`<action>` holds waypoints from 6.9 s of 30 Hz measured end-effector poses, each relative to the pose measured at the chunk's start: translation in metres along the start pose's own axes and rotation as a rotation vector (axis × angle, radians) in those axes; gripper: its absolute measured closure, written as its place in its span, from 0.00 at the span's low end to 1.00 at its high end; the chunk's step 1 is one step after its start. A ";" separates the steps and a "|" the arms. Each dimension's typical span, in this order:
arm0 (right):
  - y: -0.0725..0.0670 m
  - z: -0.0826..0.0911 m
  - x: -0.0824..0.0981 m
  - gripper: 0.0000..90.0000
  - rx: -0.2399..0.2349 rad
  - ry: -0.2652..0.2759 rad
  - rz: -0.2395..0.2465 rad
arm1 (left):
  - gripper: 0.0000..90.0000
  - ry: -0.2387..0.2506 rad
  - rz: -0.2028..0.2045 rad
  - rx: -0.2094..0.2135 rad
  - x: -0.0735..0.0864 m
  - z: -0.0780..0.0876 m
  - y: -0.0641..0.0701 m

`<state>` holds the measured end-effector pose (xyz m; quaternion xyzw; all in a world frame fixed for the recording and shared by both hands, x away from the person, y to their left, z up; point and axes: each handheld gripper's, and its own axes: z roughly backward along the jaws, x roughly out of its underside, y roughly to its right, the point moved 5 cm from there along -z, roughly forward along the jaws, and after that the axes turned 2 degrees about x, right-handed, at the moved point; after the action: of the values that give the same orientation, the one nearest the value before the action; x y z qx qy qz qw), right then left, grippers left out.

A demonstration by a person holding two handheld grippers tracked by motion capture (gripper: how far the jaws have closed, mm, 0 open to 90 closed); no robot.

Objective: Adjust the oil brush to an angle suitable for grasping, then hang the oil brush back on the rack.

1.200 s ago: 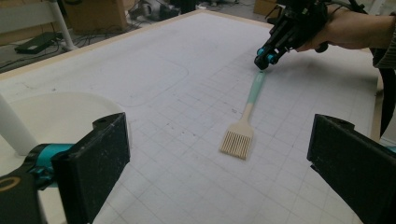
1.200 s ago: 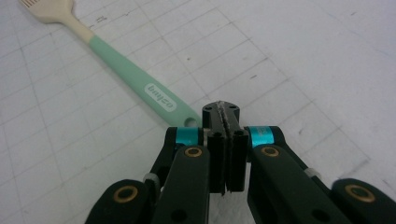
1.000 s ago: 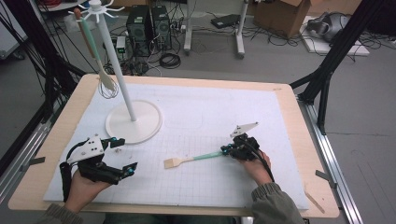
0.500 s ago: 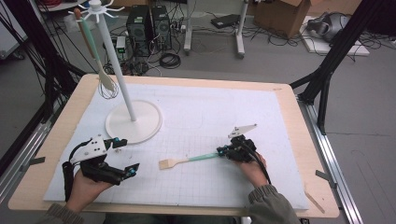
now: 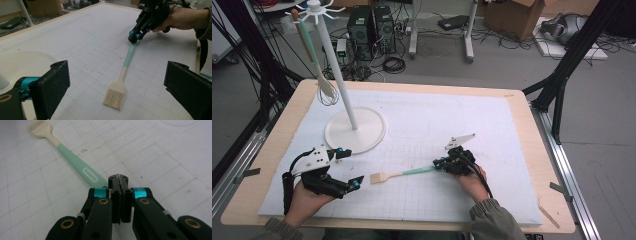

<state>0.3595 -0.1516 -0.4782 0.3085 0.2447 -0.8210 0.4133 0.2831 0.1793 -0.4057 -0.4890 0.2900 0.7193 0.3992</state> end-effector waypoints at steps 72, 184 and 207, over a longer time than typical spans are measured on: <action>-0.014 0.049 0.018 0.38 0.100 0.170 0.057 | 0.77 -0.378 -0.123 0.175 0.023 -0.106 0.005; -0.040 0.046 -0.015 0.32 -0.030 0.244 0.010 | 0.91 -0.255 -0.156 0.190 -0.019 -0.074 0.018; -0.057 0.030 -0.042 0.58 -0.199 0.235 0.031 | 0.91 -0.216 -0.165 0.208 -0.026 -0.070 0.026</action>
<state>0.3227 -0.1184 -0.4196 0.3638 0.3669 -0.7445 0.4227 0.2993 0.1019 -0.4060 -0.3870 0.2769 0.6986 0.5343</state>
